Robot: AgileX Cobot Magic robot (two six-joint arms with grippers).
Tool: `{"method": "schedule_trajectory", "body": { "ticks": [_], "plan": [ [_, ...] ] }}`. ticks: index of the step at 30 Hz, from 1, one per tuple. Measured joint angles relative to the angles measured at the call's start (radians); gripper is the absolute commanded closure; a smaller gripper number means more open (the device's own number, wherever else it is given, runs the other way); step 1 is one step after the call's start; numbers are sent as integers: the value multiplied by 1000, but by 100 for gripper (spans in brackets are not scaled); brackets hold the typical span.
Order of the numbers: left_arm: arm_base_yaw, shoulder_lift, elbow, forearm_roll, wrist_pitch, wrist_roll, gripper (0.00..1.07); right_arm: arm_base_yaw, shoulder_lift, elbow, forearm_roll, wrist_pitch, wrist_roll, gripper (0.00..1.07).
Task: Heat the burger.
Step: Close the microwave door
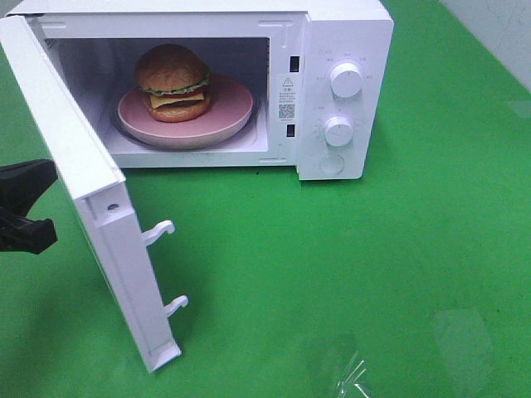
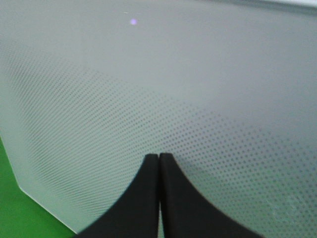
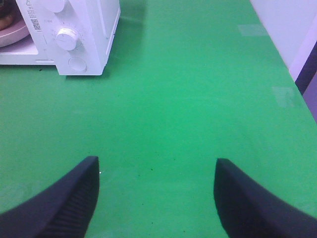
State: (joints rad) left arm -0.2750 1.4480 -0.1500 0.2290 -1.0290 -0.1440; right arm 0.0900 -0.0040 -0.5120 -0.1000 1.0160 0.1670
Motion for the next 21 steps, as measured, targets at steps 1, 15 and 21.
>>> {"method": "schedule_trajectory", "body": {
  "ticks": [1, 15, 21],
  "plan": [
    [-32, 23, -11, -25, -1, 5, 107, 0, 0, 0, 0, 0, 0, 44],
    [-297, 182, -191, -314, 3, 118, 107, 0, 0, 0, 0, 0, 0, 44],
    [-366, 239, -273, -409, 15, 167, 107, 0, 0, 0, 0, 0, 0, 44]
  ]
}}
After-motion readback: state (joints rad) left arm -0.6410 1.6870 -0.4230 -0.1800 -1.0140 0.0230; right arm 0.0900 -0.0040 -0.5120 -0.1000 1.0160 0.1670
